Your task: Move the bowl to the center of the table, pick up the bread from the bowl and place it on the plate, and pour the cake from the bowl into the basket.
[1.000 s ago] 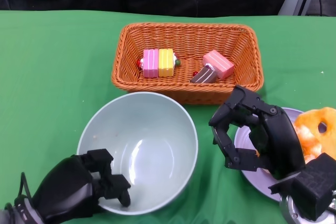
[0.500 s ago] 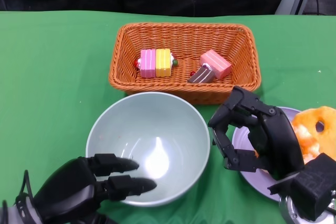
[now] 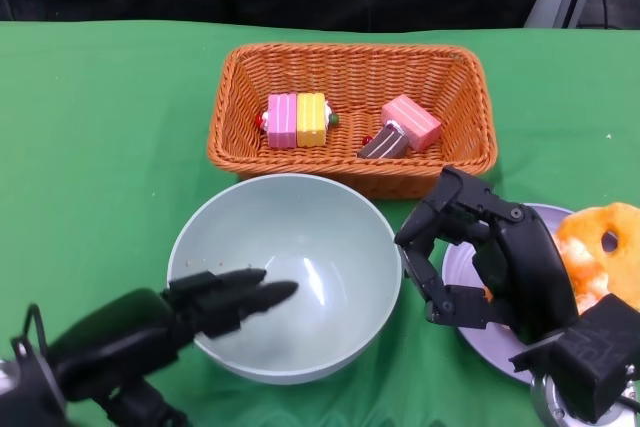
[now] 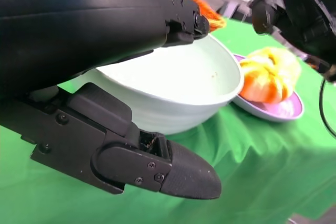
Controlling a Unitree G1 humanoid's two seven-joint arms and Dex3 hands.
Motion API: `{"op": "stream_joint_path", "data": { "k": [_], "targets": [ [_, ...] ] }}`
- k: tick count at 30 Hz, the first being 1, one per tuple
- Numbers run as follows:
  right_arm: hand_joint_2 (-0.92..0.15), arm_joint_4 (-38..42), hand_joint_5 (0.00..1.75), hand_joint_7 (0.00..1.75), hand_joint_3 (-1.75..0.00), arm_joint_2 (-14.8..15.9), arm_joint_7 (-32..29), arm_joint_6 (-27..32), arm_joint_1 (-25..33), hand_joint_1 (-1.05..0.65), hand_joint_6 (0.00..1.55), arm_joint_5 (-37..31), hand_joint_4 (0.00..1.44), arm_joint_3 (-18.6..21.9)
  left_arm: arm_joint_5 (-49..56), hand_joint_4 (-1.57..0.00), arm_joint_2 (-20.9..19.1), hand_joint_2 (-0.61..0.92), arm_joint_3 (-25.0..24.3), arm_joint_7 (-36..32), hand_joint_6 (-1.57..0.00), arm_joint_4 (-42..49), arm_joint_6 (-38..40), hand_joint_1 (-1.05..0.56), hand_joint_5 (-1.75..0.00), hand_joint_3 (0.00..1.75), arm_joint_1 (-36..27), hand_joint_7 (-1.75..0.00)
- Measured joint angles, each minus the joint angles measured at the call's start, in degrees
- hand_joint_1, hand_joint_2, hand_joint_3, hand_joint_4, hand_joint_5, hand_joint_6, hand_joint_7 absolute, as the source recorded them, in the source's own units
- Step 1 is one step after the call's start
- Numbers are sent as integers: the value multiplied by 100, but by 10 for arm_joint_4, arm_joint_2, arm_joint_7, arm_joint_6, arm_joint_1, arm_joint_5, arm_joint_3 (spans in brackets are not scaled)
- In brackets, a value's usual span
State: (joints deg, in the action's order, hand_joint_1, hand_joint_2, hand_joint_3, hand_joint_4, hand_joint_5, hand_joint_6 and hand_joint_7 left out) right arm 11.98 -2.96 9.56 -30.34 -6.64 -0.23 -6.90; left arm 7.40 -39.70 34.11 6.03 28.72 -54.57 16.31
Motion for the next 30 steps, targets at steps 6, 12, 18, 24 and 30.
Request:
{"op": "stream_joint_path", "data": {
  "k": [6, 12, 18, 24, 30],
  "targets": [
    [-49, 2, 169, 145, -108, -2, 0, -1, 0, -22, 64, 0, 73, -1, -279, -15, -17, 92, -61, 263, -21, -108, 195, -88, -5, 10, -30, -4],
    [-49, 8, 169, 145, -108, -2, 1, -6, 0, -22, 64, 1, 73, 0, -474, -44, 79, 92, -195, 374, -42, -135, 370, -74, -11, 14, -48, -5],
    [-49, 12, 169, 145, -107, -2, 1, -10, 0, -23, 64, 2, 73, 1, -580, -88, 183, 92, -298, 349, -88, -164, 561, -31, -20, 14, -57, -13],
    [-49, 11, 169, 146, -106, -1, 4, -10, 2, -22, 64, 9, 73, 0, -574, -84, 270, 76, -362, 278, -90, -188, 614, -8, -141, 86, -61, -124],
    [-47, 10, 167, 145, -111, 2, 9, -10, 6, -21, 64, 12, 75, 1, -421, -81, 312, 52, -364, 264, -80, -169, 512, -3, -170, 118, -71, -150]
  ]
}}
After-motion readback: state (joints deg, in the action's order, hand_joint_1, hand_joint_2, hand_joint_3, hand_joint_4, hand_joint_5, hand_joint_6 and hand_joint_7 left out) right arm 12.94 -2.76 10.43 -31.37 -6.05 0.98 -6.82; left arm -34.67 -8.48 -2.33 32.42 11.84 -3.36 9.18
